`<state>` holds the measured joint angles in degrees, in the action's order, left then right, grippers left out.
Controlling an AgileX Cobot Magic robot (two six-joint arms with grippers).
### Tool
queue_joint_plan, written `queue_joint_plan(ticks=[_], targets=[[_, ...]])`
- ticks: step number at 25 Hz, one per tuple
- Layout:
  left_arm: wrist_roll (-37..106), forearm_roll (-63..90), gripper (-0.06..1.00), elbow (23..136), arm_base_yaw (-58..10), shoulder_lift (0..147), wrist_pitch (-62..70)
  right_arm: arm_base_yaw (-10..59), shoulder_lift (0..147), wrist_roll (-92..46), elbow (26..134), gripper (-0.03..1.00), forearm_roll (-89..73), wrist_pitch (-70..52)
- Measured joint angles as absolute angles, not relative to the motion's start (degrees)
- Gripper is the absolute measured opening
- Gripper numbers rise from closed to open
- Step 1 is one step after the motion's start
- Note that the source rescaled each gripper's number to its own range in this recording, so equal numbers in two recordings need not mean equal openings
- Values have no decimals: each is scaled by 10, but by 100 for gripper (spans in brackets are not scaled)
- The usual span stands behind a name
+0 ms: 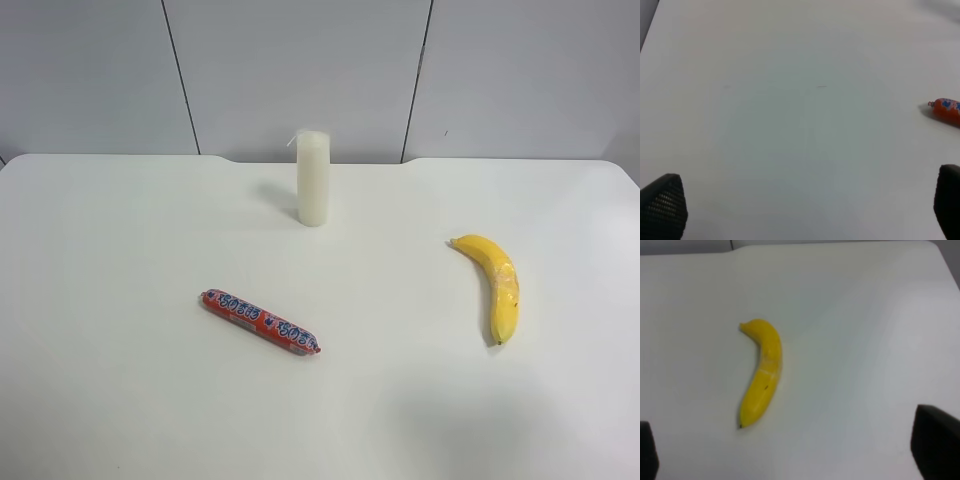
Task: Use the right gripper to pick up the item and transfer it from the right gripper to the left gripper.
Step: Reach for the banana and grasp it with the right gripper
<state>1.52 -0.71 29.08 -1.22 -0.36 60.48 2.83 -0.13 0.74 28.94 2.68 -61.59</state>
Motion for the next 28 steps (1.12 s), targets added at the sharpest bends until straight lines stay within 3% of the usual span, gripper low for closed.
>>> queue_joint_plan(ticks=[11, 28], targets=[[15, -7, 100, 291, -12, -4, 605, 28, 13, 11, 289, 100, 27, -616], [15, -7, 100, 291, -12, -4, 605, 28, 365, 11, 289, 100, 27, -613]])
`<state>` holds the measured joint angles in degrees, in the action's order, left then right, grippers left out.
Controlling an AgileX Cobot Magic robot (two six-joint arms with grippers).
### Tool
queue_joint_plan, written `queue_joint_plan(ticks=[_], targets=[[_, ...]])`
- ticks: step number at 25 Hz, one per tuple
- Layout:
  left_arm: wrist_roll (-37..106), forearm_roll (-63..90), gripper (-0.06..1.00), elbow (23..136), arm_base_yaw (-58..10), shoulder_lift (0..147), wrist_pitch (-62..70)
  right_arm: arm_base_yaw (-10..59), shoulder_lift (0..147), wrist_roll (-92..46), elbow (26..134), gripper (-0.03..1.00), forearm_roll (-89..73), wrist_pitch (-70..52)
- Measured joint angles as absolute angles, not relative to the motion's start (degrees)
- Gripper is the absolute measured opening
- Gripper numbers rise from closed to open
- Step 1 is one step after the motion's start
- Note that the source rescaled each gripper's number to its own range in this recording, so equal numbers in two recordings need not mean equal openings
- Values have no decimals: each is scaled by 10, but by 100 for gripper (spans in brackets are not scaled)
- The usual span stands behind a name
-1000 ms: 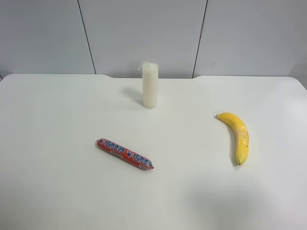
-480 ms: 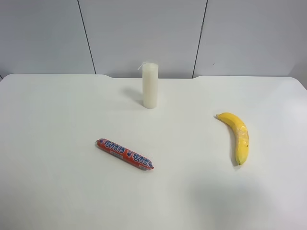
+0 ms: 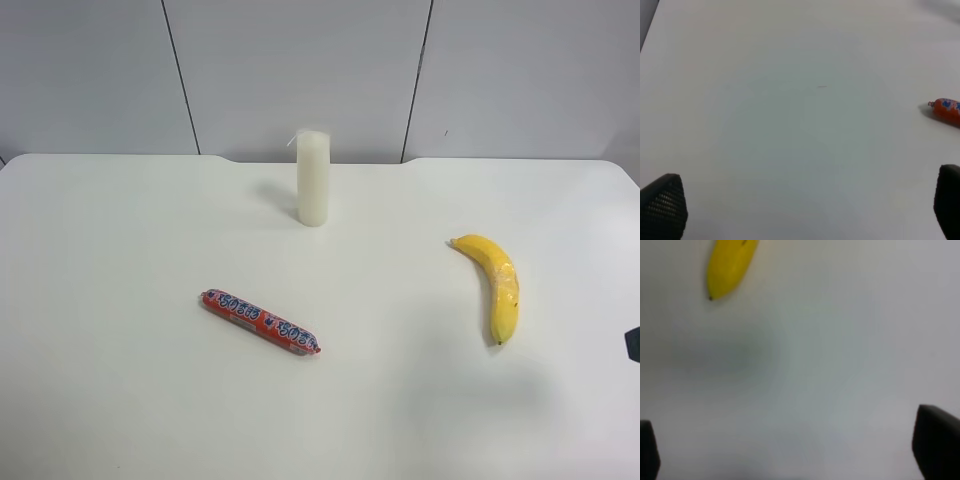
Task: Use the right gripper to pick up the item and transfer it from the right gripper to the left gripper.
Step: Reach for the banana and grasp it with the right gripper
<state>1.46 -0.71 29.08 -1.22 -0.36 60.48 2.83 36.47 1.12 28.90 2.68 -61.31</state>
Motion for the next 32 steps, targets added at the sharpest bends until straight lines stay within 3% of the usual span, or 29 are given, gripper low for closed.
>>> queue_joint_plan(ticks=[8, 32], targets=[[15, -7, 100, 291, -12, -4, 605, 28, 464, 11, 292, 100, 27, -612], [15, -7, 100, 291, -12, -4, 605, 28, 771, 21, 464, 100, 26, -505]])
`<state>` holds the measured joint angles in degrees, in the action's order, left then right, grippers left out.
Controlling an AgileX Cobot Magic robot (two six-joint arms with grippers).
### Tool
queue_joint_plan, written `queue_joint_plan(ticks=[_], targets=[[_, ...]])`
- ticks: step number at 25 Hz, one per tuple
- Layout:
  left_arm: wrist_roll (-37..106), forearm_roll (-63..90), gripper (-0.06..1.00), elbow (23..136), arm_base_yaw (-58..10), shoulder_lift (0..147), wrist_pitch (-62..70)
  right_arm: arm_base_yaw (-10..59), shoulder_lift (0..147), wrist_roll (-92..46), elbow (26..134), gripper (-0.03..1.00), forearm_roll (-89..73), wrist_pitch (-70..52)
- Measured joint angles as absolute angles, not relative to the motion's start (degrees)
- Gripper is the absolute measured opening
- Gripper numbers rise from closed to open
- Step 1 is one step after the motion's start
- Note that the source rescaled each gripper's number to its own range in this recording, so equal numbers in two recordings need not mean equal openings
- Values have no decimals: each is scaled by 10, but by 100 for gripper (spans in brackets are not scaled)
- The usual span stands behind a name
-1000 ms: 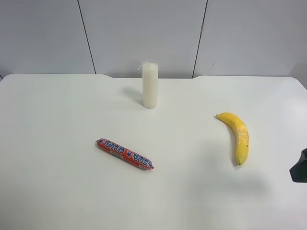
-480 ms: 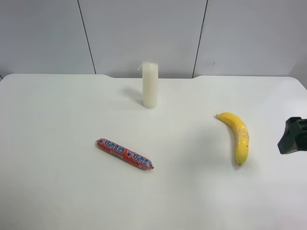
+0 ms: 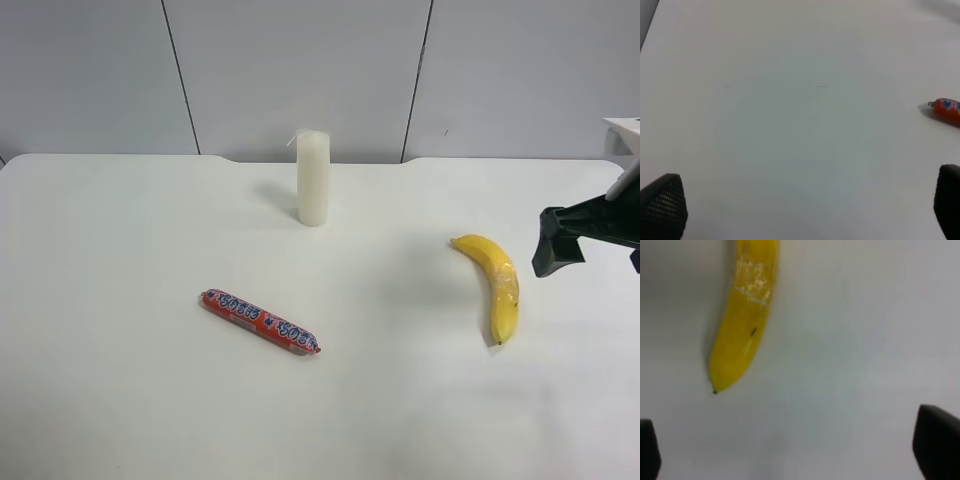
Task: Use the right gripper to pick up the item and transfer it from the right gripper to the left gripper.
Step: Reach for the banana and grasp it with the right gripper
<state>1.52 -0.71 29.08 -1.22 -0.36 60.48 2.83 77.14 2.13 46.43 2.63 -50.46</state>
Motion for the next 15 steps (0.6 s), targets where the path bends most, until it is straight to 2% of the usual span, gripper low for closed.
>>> queue_joint_plan(ticks=[15], targets=[[15, -7, 100, 291, -12, -4, 605, 59, 945, 20, 499, 100, 7, -448]])
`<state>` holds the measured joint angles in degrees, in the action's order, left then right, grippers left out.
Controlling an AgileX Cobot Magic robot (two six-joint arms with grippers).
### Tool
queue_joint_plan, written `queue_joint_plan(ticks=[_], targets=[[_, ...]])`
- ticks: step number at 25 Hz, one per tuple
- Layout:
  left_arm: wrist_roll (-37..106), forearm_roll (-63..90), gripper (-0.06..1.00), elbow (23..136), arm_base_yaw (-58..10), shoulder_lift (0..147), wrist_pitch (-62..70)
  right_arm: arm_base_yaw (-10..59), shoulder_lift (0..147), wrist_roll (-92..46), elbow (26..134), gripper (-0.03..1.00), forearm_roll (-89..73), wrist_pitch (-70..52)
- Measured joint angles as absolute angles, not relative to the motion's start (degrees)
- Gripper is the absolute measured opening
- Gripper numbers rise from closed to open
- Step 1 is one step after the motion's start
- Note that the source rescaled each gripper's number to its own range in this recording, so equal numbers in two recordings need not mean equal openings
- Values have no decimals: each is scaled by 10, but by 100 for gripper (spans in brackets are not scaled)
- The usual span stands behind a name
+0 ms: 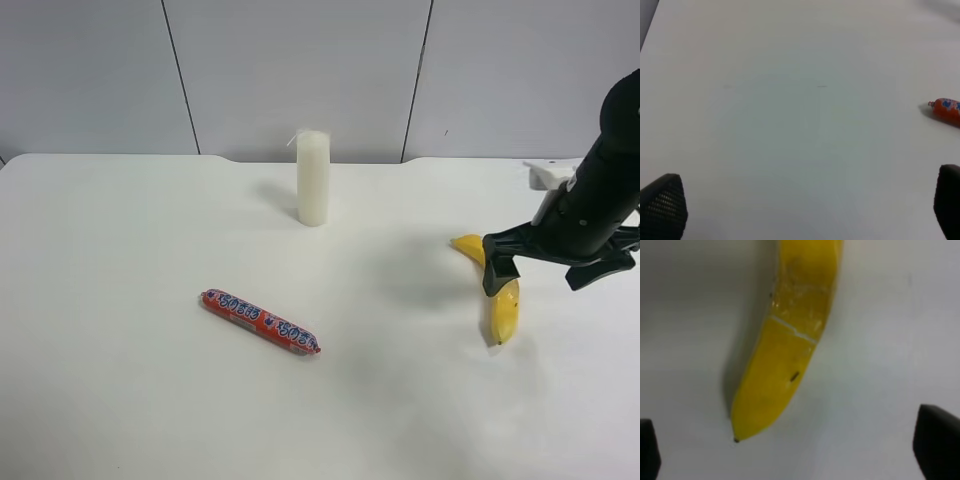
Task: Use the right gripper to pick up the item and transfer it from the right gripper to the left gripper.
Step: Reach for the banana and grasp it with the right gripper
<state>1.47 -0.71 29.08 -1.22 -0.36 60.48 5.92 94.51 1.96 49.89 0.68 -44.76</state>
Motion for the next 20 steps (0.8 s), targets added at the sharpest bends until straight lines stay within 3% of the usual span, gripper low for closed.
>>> queue_joint_plan(ticks=[20], targets=[[15, -7, 100, 291, -12, -4, 605, 59, 1061, 20, 501, 98, 7, -391]])
